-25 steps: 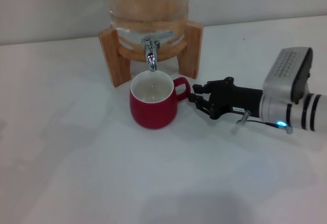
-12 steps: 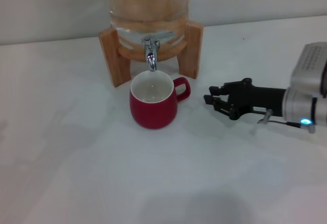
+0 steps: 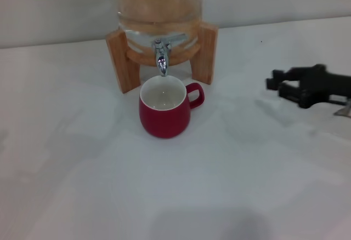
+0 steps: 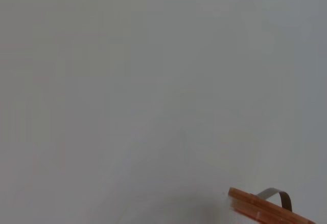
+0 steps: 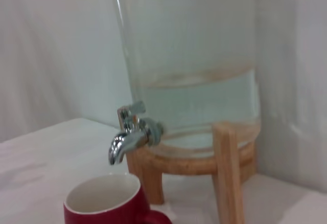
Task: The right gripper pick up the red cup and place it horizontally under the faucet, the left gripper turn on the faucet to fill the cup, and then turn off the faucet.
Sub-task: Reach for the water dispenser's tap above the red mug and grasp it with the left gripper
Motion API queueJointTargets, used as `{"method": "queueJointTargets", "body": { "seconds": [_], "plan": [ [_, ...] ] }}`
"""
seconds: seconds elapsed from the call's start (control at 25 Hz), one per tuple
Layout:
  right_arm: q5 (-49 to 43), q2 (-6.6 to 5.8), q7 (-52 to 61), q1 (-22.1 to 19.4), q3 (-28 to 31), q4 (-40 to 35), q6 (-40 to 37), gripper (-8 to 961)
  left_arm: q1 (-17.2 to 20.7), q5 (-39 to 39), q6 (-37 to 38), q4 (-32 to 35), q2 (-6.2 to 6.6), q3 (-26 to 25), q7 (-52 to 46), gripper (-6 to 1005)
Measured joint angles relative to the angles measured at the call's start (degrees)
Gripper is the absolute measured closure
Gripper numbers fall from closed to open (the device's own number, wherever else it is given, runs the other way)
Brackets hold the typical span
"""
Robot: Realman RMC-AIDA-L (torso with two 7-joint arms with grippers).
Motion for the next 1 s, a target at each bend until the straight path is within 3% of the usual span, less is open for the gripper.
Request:
{"method": "queueJointTargets", "body": {
  "seconds": [0.24, 0.56, 0.76, 1.0],
  "plan": [
    [5.35, -0.12, 0.13, -2.99, -1.29, -7.75, 4.7, 670, 0.08, 1.18, 0.01, 0.0, -0.11, 0.0, -0.1, 127],
    [9.79, -0.11, 0.76, -4.63, -2.17, -9.17, 5.18, 535, -0.4, 8.34, 0.45, 1.55, 0.39, -0.01, -6.41, 126],
    [9.51, -0.25, 2.67, -4.65, -2.96, -9.37, 5.0, 440, -2.12, 17.28, -0.17, 9.44, 0.76, 2.4, -18.16, 126],
    [9.34, -0.42, 5.76, -4.55, -3.26, -9.49, 3.22, 407, -2.28, 22.41, -0.39, 23.94, 0.68, 13.01, -34.15, 128]
  ]
}}
